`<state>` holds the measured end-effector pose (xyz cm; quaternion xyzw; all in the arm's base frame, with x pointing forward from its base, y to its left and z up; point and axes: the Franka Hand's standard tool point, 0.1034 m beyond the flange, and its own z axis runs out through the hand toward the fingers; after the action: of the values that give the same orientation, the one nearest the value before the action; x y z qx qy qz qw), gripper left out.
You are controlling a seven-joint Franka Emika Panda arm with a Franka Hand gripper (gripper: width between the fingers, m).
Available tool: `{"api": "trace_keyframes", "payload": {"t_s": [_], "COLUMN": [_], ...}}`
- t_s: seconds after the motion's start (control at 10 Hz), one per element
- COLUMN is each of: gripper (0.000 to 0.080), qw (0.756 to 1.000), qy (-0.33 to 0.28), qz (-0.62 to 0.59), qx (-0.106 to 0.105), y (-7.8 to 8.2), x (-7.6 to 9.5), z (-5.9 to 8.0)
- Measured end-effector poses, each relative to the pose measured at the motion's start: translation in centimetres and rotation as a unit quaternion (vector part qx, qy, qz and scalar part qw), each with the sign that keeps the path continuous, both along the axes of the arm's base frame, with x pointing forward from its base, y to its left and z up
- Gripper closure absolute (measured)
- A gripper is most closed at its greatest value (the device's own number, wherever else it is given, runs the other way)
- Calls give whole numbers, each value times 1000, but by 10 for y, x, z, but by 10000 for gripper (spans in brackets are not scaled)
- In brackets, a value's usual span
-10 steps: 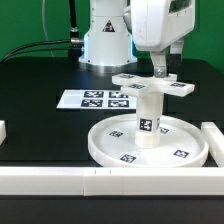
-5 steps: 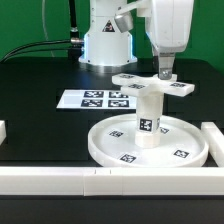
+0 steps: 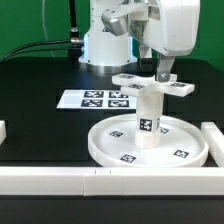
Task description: Assemble round table
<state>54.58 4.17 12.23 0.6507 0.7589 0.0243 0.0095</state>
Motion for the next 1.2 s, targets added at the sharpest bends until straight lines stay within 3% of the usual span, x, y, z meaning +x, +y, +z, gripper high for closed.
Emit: {"api": "trace_keyframes", "payload": {"t_s": [1.1, 1.2], "gripper": [177, 350], "qw": [1000, 1000], "qy": [18, 18], "qz": [-10, -10], "qx": [1, 1], "y": [-3, -4], "x": [-7, -7], "z": [-20, -20]}}
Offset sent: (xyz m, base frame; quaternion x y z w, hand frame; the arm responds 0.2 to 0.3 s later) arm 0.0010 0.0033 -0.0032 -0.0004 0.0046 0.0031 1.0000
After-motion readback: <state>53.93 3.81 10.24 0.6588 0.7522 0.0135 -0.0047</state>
